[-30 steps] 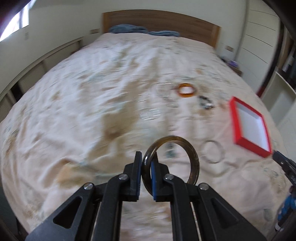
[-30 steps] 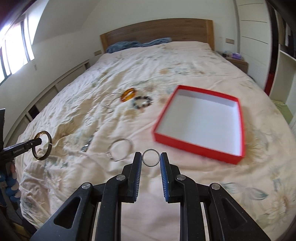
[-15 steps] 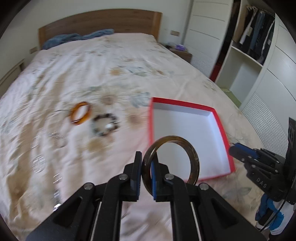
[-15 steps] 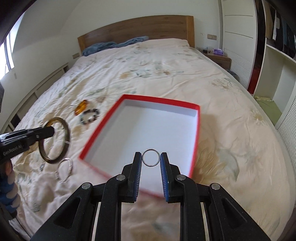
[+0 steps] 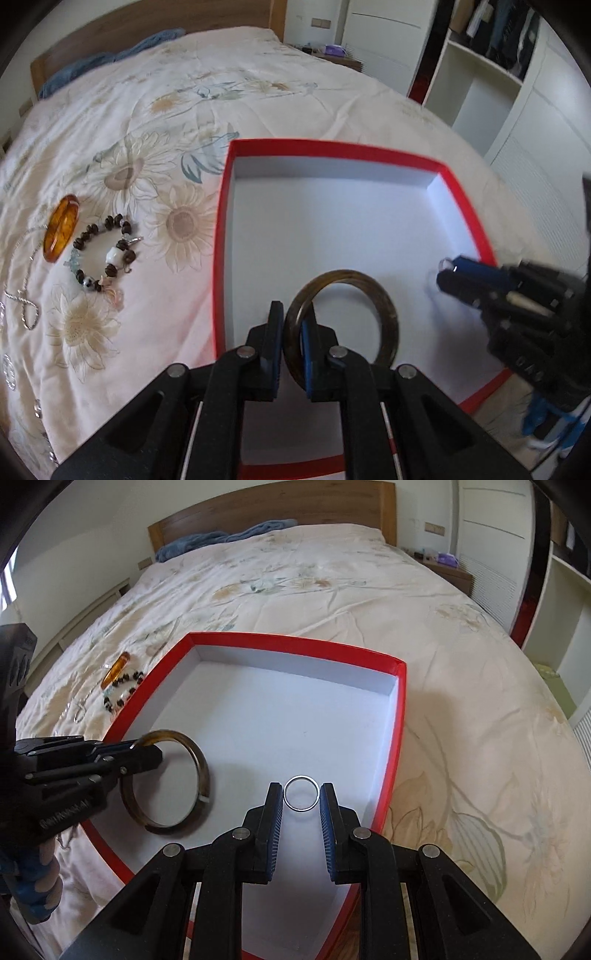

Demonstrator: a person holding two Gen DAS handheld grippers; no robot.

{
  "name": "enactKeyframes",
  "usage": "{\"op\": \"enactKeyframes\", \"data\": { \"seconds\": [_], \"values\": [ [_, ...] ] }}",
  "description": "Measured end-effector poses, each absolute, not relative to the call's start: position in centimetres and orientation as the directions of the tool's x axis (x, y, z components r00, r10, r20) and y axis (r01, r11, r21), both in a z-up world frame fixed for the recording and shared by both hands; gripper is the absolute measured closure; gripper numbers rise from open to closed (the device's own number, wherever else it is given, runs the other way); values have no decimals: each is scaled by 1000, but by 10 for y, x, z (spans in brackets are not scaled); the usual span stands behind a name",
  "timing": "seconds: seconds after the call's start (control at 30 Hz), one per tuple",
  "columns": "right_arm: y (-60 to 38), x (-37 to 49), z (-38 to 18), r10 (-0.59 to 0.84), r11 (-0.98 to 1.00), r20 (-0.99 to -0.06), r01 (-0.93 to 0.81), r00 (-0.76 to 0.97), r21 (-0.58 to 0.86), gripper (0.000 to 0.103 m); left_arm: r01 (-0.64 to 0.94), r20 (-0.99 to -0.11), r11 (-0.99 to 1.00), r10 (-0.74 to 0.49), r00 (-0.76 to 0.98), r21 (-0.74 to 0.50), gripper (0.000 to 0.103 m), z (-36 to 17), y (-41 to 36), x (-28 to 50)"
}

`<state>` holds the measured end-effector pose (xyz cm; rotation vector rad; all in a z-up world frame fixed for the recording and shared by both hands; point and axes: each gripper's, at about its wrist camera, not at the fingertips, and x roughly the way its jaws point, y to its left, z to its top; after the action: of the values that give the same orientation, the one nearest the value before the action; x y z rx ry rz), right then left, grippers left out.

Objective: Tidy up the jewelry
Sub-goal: 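Carry the bangle and ring to the red box and open both grippers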

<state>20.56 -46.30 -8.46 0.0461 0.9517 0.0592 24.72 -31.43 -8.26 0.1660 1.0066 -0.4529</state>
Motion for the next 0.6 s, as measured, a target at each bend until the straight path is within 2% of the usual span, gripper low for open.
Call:
{"op": "enactKeyframes", "data": {
  "seconds": [0.43,0.6],
  "values": [
    [-453,211,-93,101,991,-818,-132,566,31,83,275,-881,960,-84,465,53,93,-100,-298,214],
    [-441,211,-91,139,979,-827,-203,545,31,83,224,-903,974,-89,421,9,92,-100,-277,209]
  ]
}}
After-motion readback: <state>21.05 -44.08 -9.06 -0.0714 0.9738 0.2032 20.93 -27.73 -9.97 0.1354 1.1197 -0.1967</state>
